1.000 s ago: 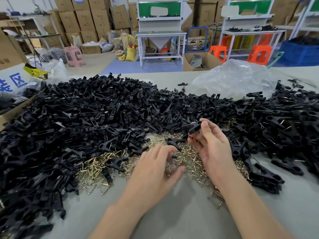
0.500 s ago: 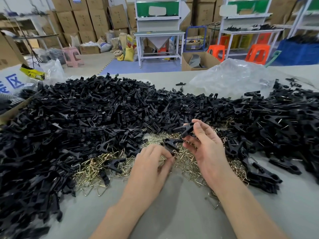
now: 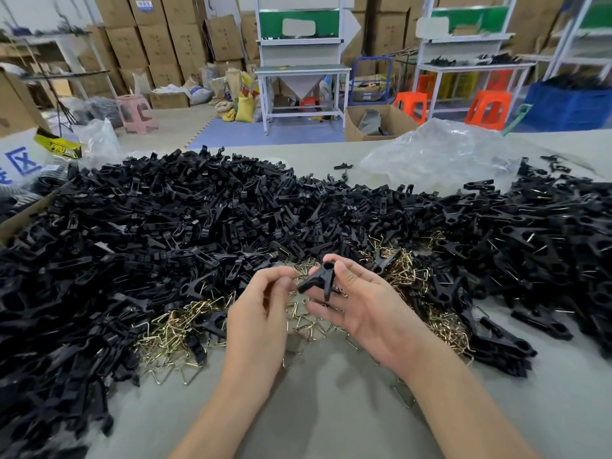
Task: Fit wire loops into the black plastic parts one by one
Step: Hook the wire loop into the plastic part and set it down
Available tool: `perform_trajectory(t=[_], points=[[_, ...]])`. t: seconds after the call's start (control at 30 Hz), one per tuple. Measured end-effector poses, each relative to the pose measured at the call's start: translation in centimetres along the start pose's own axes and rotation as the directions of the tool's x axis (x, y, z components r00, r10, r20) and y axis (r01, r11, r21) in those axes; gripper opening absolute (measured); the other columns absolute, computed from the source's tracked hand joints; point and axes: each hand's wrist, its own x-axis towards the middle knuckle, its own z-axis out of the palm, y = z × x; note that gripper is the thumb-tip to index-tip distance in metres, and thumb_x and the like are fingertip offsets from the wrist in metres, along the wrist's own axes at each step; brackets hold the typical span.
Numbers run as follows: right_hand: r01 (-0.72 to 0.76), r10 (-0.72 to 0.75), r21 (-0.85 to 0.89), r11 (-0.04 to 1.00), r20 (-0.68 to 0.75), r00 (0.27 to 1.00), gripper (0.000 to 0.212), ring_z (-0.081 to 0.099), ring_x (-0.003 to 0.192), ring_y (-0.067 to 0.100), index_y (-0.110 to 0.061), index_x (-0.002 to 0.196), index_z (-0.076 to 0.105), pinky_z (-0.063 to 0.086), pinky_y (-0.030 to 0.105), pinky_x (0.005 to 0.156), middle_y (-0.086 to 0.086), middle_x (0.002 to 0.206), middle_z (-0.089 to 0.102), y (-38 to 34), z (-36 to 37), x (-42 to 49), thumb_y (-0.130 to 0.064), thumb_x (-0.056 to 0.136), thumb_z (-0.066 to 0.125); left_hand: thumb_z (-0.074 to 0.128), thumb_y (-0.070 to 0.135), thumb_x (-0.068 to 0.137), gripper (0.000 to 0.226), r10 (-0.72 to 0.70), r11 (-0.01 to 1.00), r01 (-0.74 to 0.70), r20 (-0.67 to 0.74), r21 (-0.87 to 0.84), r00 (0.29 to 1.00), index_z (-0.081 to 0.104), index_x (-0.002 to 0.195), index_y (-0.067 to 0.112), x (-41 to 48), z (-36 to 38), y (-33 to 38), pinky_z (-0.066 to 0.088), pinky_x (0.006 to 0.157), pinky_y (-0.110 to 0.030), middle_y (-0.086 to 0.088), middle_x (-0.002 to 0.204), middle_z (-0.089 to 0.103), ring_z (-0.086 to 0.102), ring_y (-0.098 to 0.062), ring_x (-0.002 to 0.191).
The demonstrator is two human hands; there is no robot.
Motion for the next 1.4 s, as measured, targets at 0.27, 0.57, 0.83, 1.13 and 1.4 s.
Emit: perform_trajectory(t=[0.27,0.57,0.83,1.13,1.4], points=[[-0.036,0.034,0.050,0.998,0.038,0.999,0.016,0.067,0.114,0.036,-0.019,0.103,0.076,0.059,0.044,0.091,0.017,0.122,0.070,0.3,0.7,-0.3,-0.020,0.091,0.066,0.060,0.021,0.098,0.019,0.122,0.975,-0.126,0.037,0.184,0.992,0.061,0.103,0.039,0.0,-0.2,-0.5,0.048,0.077,-0.015,0.023,0.102,0.063,0.062,-0.001,0.098],[-0.013,0.013,0.191,0.982,-0.001,1.000,0.023,0.069,0.113,0.037,-0.012,0.116,0.062,0.060,0.042,0.089,0.019,0.117,0.071,0.0,0.8,-0.2,-0.018,0.094,0.063,0.055,0.046,0.096,0.003,0.175,0.927,-0.187,0.066,0.326,0.982,0.054,0.093,0.045,0.0,-0.8,-0.2,0.052,0.074,-0.030,0.032,0.102,0.055,0.058,-0.002,0.092],[0.074,-0.048,0.271,0.960,-0.103,0.994,0.024,0.075,0.095,0.028,-0.013,0.112,0.064,0.063,0.037,0.077,0.015,0.112,0.075,-0.4,0.6,-0.1,-0.014,0.089,0.060,0.062,0.016,0.097,0.014,-0.289,0.871,0.316,0.129,-0.377,0.949,0.062,0.083,0.013,0.7,-0.5,1.0,0.049,0.058,-0.017,0.002,0.072,0.067,0.058,-0.008,0.063],[0.100,-0.089,0.217,0.971,-0.060,0.994,0.029,0.074,0.103,0.028,-0.007,0.115,0.057,0.062,0.033,0.081,0.016,0.122,0.072,0.5,1.3,-0.1,-0.008,0.087,0.057,0.071,0.026,0.075,0.027,-0.375,0.552,0.557,0.412,-0.621,0.830,0.063,0.096,0.011,0.7,-0.2,2.0,0.052,0.064,-0.023,0.001,0.081,0.062,0.056,-0.009,0.071],[0.132,-0.124,0.174,0.976,-0.052,0.991,0.027,0.071,0.111,0.031,-0.005,0.114,0.057,0.061,0.033,0.085,0.017,0.124,0.071,0.8,1.2,0.0,-0.008,0.087,0.058,0.068,0.025,0.080,0.024,-0.366,0.573,0.536,0.392,-0.620,0.844,0.059,0.097,0.010,0.6,-0.1,2.1,0.048,0.064,-0.025,0.001,0.078,0.062,0.055,-0.010,0.068]])
